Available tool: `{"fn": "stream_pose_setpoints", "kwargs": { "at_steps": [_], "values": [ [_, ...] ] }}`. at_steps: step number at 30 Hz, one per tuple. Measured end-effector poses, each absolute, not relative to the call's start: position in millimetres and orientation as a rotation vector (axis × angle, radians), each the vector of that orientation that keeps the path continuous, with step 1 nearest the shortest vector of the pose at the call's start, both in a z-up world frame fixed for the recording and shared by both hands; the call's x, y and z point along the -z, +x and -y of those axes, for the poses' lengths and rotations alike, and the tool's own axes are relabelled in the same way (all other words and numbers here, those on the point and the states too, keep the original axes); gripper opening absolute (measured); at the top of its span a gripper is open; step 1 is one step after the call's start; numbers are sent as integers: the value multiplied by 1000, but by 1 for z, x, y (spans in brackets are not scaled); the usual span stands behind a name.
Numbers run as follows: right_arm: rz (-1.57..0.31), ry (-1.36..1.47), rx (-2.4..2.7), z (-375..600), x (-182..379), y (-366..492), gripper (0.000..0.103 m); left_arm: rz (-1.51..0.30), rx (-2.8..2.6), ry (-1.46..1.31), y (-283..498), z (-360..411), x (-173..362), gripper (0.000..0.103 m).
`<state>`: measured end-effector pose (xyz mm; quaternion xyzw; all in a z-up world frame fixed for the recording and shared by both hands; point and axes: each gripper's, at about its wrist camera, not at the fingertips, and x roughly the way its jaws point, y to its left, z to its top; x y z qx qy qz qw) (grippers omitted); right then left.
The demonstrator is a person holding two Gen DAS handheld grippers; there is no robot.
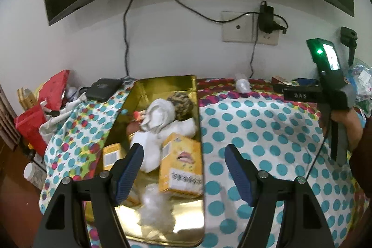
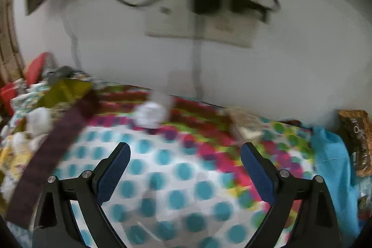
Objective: Organize objects
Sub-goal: 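Move the right tool to the cream QR-code box and grasp it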
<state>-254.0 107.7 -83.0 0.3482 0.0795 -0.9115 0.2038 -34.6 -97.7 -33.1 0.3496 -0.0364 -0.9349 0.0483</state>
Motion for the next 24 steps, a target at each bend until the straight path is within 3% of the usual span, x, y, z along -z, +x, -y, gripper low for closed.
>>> {"fn": "stream_pose_setpoints", "kwargs": {
  "at_steps": [13, 16, 24],
  "values": [
    [-185, 1133, 2551, -143, 115, -331, 91, 169, 2903, 1153, -102, 49, 42, 74],
    [-191, 1153, 2525, -141, 120, -340, 87, 167, 2895, 1166, -123, 42, 43, 74],
    [-183, 1195, 2471, -138, 130, -352, 62, 124, 2895, 1199, -175, 30, 47, 74]
  ]
}}
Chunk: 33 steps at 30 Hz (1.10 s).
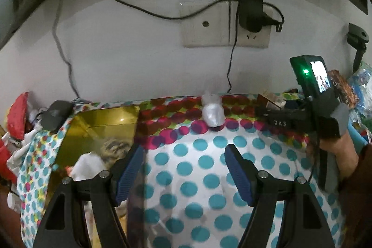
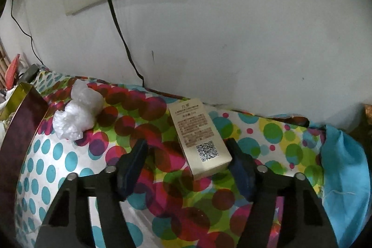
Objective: Organize objects
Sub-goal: 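Move the right tool to the cream QR-code box and grasp it, then grasp the clear plastic bag with the left tool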
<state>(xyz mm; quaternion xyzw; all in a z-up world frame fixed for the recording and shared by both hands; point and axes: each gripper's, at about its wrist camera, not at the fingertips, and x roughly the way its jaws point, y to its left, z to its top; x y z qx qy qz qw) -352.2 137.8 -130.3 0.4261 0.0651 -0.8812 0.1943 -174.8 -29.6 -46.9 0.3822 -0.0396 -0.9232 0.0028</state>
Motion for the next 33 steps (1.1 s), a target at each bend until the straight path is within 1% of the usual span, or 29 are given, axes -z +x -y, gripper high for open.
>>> {"fn": "stream_pose_setpoints", "kwargs": {
  "at_steps": [1, 3, 4, 5, 7, 10, 14, 19, 22, 26, 28, 30, 33],
  "values": [
    [-173, 1193, 2463, -138, 130, -352, 60, 108, 2891, 1223, -184, 28, 50, 74],
    [-163, 1192, 2472, -140, 130, -353, 49, 71, 2880, 1258, -198, 26, 55, 74],
    [-152, 1190, 2471, -141, 130, -352, 42, 55, 2866, 1285, -206, 25, 60, 74],
    [-139, 1185, 2469, -143, 130, -352, 29, 47, 2852, 1307, -213, 24, 64, 74],
    [-123, 1185, 2470, -145, 129, -351, 29, 61, 2824, 1350, -226, 20, 73, 74],
    [-117, 1176, 2489, -146, 128, -347, 28, 148, 2793, 1379, -239, 12, 85, 74],
    [-104, 1172, 2488, -153, 129, -335, 28, 223, 2788, 1384, -253, 3, 92, 74],
    [-103, 1184, 2512, -164, 131, -304, 28, 204, 2815, 1393, -270, -6, 98, 74],
    [-183, 1180, 2527, -164, 130, -286, 28, 200, 2809, 1418, -279, -9, 105, 74],
    [-288, 1144, 2535, -158, 128, -263, 28, 97, 2791, 1475, -294, -5, 111, 74],
    [-342, 1123, 2544, -150, 128, -258, 28, 81, 2783, 1493, -302, -4, 114, 74],
    [-376, 1140, 2536, -162, 132, -251, 28, 79, 2784, 1500, -308, -4, 117, 74],
    [-346, 1173, 2518, -174, 132, -258, 28, 49, 2780, 1513, -316, 0, 122, 74]
  ]
}}
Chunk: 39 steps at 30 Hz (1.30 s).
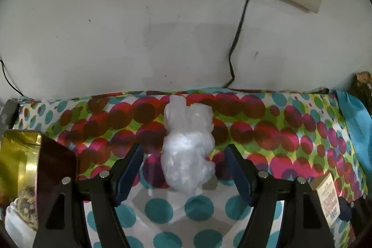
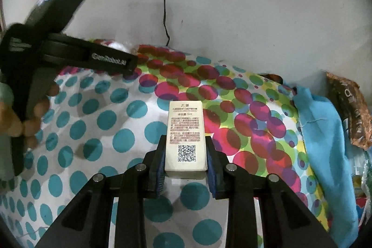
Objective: Organize objects
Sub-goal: 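Grasp the clear plastic bag with the left tool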
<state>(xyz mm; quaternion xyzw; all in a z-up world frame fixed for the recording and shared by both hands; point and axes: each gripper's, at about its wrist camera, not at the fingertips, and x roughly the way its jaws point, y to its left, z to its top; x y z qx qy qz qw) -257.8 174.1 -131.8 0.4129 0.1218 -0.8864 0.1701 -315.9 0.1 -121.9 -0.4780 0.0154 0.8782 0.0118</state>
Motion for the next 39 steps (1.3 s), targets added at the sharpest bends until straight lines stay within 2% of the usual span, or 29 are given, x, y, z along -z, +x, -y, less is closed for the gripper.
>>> {"fn": "stream_pose_setpoints", "kwargs": {
  "at_steps": [15, 17, 19, 20, 26, 39],
  "values": [
    [-303, 1191, 2521, -183, 130, -258, 28, -20, -2740, -1442, -319, 8, 123, 74],
    [-309, 1190, 2523, -181, 130, -259, 28, -19, -2741, -1420, -318, 8, 122, 67],
    [-307, 1191, 2524, -181, 131, -260, 28, -43, -2732, -1384, -316, 4, 120, 40],
    [-303, 1193, 2525, -181, 131, -260, 28, -55, -2729, -1378, -315, 2, 119, 37],
    [-296, 1197, 2533, -180, 131, -261, 28, -184, -2767, -1321, -311, -6, 118, 36],
    [-285, 1199, 2529, -180, 132, -264, 28, -160, -2772, -1335, -316, 2, 113, 35]
  ]
}}
